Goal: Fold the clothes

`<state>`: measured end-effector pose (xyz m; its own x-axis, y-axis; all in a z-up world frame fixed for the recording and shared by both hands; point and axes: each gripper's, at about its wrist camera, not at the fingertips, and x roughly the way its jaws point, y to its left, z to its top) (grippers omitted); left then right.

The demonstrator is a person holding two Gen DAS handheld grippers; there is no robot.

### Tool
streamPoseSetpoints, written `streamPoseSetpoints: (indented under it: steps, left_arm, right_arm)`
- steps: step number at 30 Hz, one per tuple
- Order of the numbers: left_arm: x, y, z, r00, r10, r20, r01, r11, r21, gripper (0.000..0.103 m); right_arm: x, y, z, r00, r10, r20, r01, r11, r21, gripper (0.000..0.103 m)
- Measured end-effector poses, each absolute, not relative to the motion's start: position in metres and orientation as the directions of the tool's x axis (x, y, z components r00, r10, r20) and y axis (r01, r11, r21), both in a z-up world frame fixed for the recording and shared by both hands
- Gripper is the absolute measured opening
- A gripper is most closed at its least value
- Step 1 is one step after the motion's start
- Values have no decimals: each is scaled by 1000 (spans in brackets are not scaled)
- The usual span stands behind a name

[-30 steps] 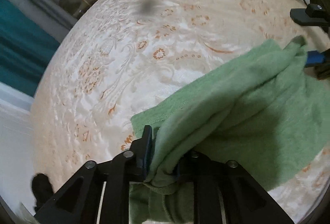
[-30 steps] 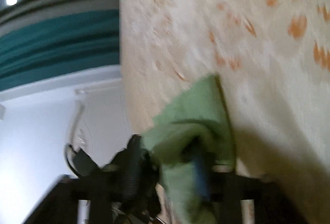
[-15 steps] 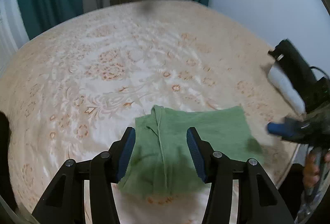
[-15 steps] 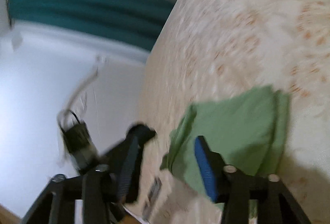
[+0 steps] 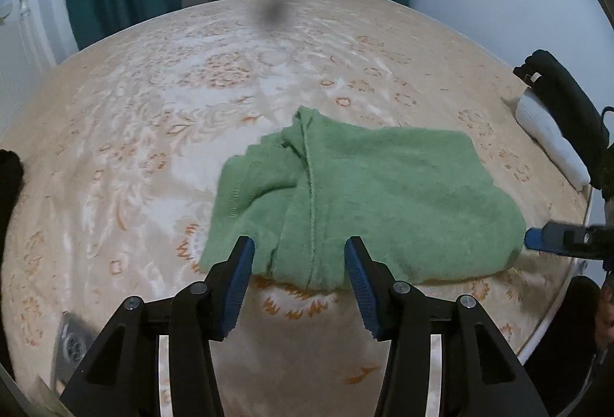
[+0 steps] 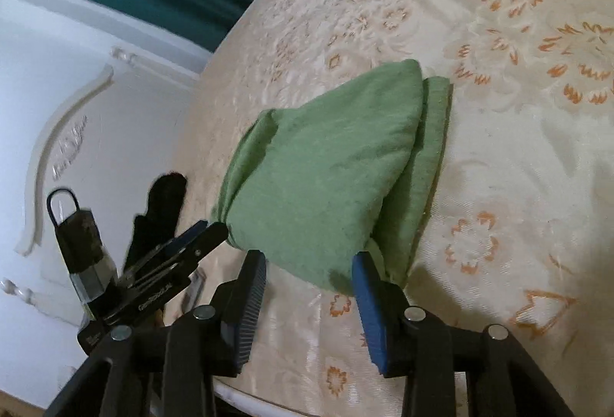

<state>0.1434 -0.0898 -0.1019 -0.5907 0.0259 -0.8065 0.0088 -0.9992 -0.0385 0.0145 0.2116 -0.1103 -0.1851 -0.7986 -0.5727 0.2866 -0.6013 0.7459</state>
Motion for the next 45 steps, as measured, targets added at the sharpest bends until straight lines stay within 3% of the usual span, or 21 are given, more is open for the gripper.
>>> streamPoseSetpoints:
  steps: [1, 3, 5, 7, 9, 14, 16, 23, 25, 26, 27, 28, 29, 30, 35, 37, 40, 45]
  left_arm:
    - [141, -93, -104, -590, 35, -807, 19, -998, -57, 51]
    - [140, -98, -104, -594, 49, -803, 32, -996, -84, 36]
    - [140, -104, -106, -601, 51, -797, 52, -993, -103, 29]
    - [139, -109, -106, -614, 50, -787, 70, -991, -118, 23]
    - [139, -113, -102, -638, 46, -769, 85, -988, -129, 15]
    - [144, -127, -91, -663, 63, -746, 106, -978, -177, 1]
    - [143, -137, -98, -634, 92, -768, 132, -965, -225, 1]
    - [144, -146, -102, -629, 124, -768, 139, -953, -269, 1]
    - [149, -151, -98, -642, 180, -745, 119, -937, -329, 11]
    - [149, -153, -98, -641, 204, -740, 115, -928, -355, 26]
    - [149, -154, -100, -640, 218, -737, 120, -919, -376, 41]
    - [149, -154, -102, -639, 215, -739, 131, -916, -379, 46]
    - [148, -153, -103, -635, 205, -744, 133, -920, -368, 46]
    - [146, -149, -105, -628, 205, -751, 122, -927, -355, 46]
    - [140, -117, -115, -590, 167, -790, 40, -971, -235, 46]
    - [138, -111, -121, -574, 132, -809, 42, -981, -189, 39]
    - [143, -117, -123, -567, 146, -811, 53, -976, -213, 32]
    - [150, -118, -122, -549, 127, -826, 51, -982, -184, 32]
  right_arm:
    - [15, 208, -111, -177, -793, -583, 300, -608, 735, 40]
    - [16, 197, -114, -156, -776, -612, 322, -625, 711, 39]
    - [19, 191, -117, -147, -763, -629, 339, -636, 693, 38]
    - [22, 187, -120, -151, -755, -638, 364, -643, 674, 26]
    - [23, 187, -123, -151, -753, -641, 368, -644, 670, 2]
    - [22, 205, -117, -149, -821, -550, 347, -565, 749, 1]
    - [23, 211, -111, -153, -839, -523, 350, -541, 765, 1]
    - [32, 213, -119, -139, -786, -603, 329, -611, 720, 3]
    - [36, 210, -114, -156, -765, -625, 358, -633, 686, 4]
    - [38, 209, -110, -166, -756, -633, 376, -643, 668, 5]
    - [40, 207, -107, -181, -745, -642, 395, -653, 647, 13]
    - [42, 206, -104, -201, -733, -650, 415, -664, 622, 19]
    - [43, 204, -101, -221, -720, -658, 433, -677, 596, 34]
    - [43, 202, -98, -241, -706, -666, 446, -690, 570, 38]
    - [33, 188, -106, -245, -675, -696, 462, -713, 528, 38]
    - [30, 182, -115, -227, -665, -711, 459, -717, 524, 38]
    - [29, 175, -123, -216, -663, -717, 464, -716, 522, 38]
    - [33, 179, -122, -217, -678, -702, 464, -705, 537, 38]
